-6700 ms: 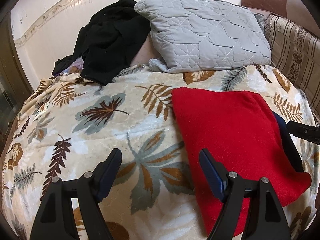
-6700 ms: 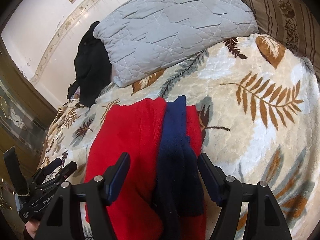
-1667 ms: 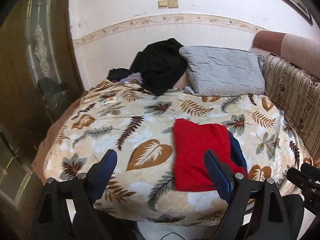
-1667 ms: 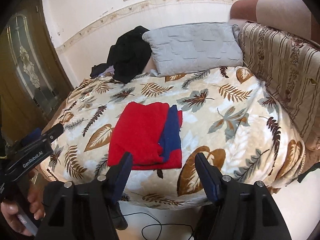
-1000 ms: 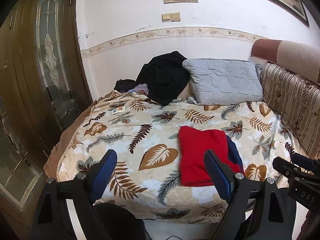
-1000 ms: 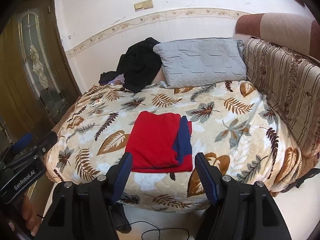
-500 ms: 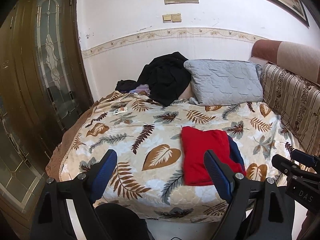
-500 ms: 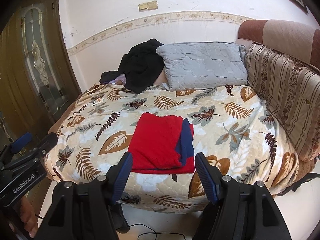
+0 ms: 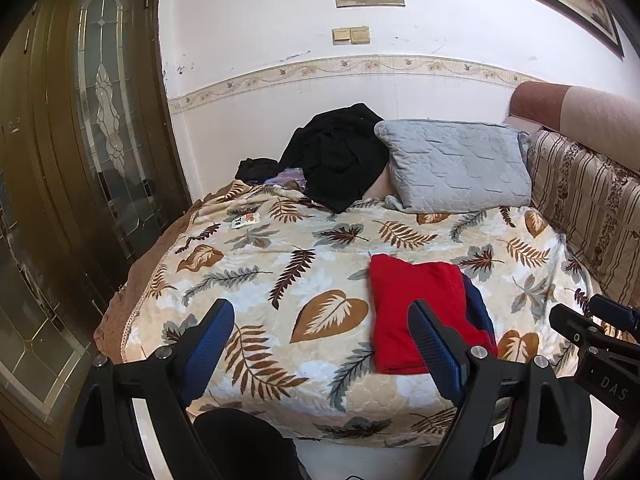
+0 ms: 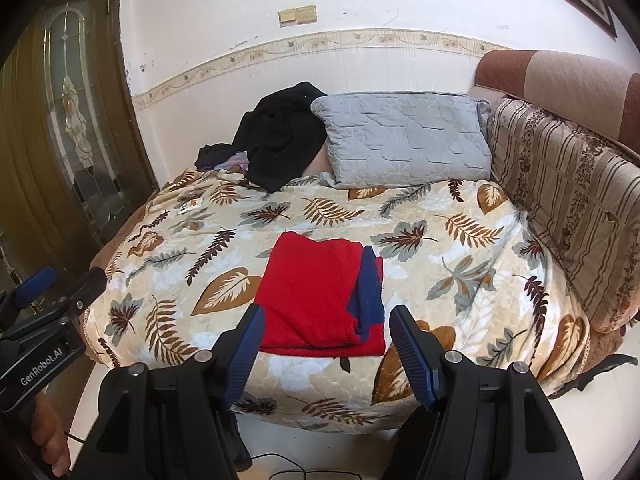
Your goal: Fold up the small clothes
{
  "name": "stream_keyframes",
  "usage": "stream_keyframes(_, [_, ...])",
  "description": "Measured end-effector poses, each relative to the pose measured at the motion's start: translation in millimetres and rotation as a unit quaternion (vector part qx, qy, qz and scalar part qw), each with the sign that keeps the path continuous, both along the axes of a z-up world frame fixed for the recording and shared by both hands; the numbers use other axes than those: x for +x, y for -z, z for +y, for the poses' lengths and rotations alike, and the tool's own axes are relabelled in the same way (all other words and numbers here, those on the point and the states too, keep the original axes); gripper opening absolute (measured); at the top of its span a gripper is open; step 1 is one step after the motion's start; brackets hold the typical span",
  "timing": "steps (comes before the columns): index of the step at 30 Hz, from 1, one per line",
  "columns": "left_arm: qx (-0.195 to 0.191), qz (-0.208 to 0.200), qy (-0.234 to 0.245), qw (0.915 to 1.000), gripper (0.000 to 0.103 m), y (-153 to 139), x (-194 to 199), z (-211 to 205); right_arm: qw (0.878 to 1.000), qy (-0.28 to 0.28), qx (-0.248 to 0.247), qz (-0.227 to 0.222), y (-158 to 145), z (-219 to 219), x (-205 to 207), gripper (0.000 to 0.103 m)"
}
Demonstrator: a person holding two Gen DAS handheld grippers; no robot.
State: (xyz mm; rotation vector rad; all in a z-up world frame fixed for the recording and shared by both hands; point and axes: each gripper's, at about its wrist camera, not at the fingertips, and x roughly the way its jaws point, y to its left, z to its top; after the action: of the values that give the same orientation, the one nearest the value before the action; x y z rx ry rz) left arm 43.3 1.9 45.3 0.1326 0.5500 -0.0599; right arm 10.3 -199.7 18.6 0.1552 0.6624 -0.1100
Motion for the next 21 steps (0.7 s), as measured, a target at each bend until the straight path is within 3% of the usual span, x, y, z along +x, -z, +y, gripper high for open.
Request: stream_keyframes(21, [-0.002,-0.002,0.001,1.0000,0.089,1,6,3,1.000,-0.001,-0.010,0.008,6,2,10,0.069])
